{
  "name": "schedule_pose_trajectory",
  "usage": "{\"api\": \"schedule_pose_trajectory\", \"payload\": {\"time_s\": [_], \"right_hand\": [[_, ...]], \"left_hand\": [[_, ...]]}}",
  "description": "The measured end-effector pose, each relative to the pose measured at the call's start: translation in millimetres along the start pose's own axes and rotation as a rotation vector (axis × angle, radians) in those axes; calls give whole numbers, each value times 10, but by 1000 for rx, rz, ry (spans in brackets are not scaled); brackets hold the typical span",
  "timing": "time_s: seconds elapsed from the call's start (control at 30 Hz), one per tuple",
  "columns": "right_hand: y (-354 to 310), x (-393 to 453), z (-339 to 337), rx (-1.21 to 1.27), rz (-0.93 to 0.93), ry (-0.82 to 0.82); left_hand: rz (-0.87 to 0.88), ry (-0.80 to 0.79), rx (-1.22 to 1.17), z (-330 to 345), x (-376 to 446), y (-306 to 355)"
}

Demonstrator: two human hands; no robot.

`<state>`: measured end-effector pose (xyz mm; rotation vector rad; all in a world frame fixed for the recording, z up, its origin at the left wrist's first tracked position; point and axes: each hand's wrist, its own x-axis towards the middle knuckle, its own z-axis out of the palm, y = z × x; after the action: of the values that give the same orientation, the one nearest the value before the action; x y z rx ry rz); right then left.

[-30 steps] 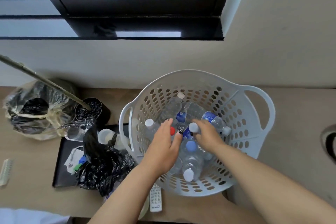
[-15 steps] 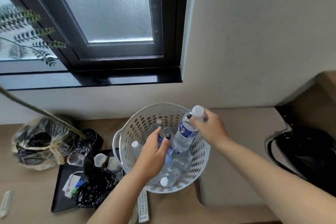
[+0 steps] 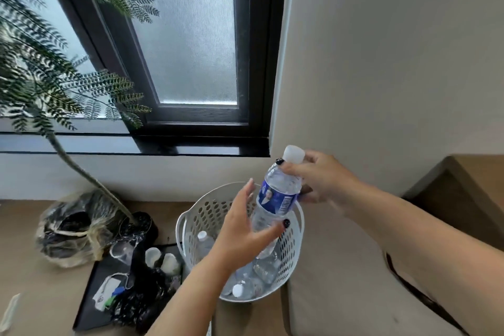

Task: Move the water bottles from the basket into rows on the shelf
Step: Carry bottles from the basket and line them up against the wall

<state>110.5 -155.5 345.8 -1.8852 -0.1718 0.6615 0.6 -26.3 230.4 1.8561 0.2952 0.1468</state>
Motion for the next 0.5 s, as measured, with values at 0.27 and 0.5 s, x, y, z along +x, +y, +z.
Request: {"api": "schedule_pose_trajectory", "payload": {"time_s": [0.27, 0.5], "right_hand": [[71, 0, 353, -55, 35, -151], [736, 559, 628, 9, 207, -204]], "left_hand": [[-34, 41, -51, -58, -151, -224], [-247, 121, -152, -263, -76, -857]]}}
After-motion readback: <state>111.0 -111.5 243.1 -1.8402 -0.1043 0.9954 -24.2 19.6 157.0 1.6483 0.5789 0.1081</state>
